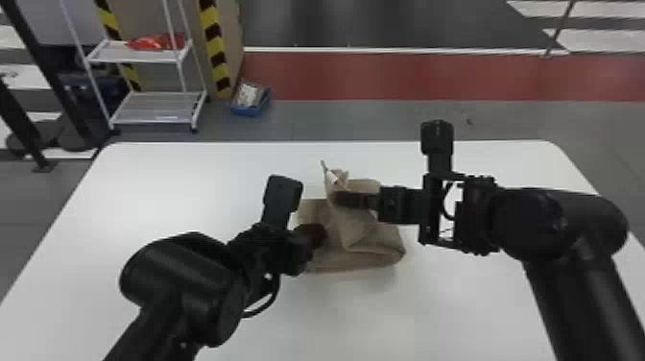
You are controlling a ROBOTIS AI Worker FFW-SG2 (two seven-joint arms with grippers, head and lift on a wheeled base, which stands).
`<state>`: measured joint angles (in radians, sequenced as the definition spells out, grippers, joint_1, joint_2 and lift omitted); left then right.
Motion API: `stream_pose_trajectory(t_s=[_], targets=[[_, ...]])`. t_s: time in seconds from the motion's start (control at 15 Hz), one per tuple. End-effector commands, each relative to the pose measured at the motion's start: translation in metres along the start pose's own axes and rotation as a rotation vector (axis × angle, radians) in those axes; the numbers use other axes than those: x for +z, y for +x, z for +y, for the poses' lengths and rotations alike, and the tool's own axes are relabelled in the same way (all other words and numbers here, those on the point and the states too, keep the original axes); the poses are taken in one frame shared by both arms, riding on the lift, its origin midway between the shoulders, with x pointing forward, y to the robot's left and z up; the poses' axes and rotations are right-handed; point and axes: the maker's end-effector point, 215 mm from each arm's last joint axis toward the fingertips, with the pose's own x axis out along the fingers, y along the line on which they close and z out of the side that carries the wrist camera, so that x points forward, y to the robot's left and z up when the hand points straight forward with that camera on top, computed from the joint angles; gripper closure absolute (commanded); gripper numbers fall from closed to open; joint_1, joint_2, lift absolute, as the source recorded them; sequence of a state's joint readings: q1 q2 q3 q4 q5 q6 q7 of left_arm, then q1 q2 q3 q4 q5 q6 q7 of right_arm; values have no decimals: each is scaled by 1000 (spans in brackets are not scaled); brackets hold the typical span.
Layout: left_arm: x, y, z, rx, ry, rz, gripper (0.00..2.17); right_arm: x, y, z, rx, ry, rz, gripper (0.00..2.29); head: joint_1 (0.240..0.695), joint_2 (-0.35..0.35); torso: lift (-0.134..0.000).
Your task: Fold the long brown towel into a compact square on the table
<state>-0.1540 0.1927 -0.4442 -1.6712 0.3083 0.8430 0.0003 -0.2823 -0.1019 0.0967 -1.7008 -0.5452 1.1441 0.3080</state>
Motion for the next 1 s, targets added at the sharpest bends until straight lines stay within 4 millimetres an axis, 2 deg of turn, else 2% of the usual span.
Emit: stream_pose_trajectory(t_s=[0.0, 0.2, 0.33, 0.67, 0.8, 0.93], targets=[[-2, 0, 0, 0, -1, 3, 2003, -6, 4, 4, 7, -2, 14, 1247, 695, 1, -128], [-7, -2, 0, -2, -8, 6, 2003, -12, 8, 1, 2, 1, 17, 1126, 695, 9, -128], [-7, -2, 1, -1, -10, 5, 2003, -15, 8, 3, 7, 4, 24, 1123, 695, 12, -128], [-9, -2, 1, 0, -12, 8, 2003, -17, 7, 7, 35, 14, 13, 255, 695, 20, -128], [-9, -2, 2, 1, -11, 8, 2003, -17, 3, 16, 60, 19, -9, 113, 695, 21, -128], [-9, -3, 4, 4, -14, 7, 2003, -11, -13, 14, 65, 24, -48, 110, 695, 22, -128]])
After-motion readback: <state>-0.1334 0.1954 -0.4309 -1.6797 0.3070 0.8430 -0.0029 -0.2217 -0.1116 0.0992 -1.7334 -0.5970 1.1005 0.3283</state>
